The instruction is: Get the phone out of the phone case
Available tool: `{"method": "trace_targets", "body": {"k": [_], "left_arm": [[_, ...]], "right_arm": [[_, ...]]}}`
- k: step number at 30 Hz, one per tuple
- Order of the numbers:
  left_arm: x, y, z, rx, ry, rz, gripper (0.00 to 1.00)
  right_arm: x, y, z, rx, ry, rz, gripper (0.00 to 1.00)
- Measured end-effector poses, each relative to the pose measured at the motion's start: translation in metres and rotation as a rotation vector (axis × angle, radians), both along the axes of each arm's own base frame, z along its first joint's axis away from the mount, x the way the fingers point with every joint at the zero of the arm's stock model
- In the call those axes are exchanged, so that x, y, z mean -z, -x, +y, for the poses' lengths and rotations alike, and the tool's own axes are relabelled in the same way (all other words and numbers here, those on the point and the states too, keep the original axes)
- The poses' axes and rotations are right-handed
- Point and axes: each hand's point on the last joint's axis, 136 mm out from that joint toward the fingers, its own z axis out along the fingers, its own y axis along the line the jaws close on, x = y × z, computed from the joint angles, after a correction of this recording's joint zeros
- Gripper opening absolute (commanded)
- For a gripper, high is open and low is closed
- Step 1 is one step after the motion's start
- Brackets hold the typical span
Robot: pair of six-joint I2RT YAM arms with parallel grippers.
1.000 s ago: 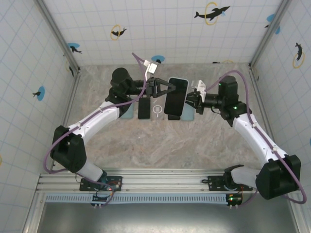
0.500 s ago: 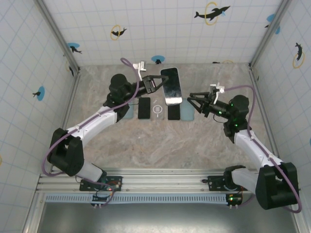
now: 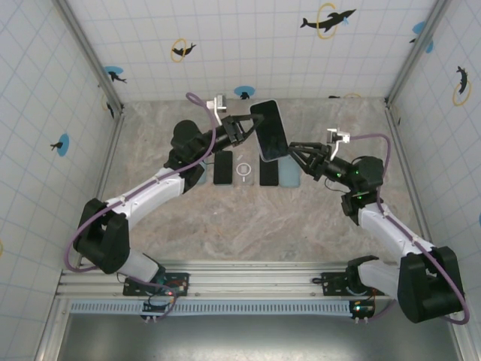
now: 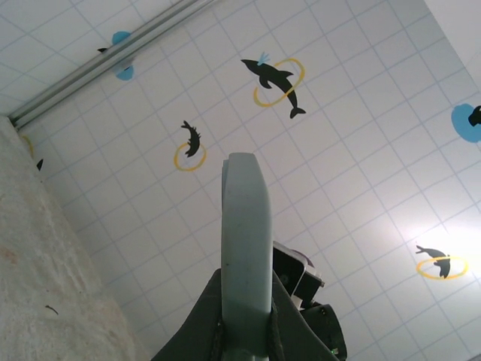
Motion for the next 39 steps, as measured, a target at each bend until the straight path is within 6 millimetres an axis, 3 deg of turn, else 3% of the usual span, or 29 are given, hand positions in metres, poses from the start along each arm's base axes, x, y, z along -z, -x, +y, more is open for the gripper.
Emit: {"method": "trace_targets", "body": {"k": [23, 39], "left_arm": [[-0.002, 0.004, 0.002, 0.014, 0.028, -0.004, 0.00], [-0.008, 0.010, -0.001, 0.030, 0.059, 0.000, 0.00]], "right_arm": [[-0.002, -0.003, -0.004, -0.006, -0.049, 0.030, 0.30], [0.010, 0.002, 0.010, -0.053, -0.016, 0.047, 0.29]]}}
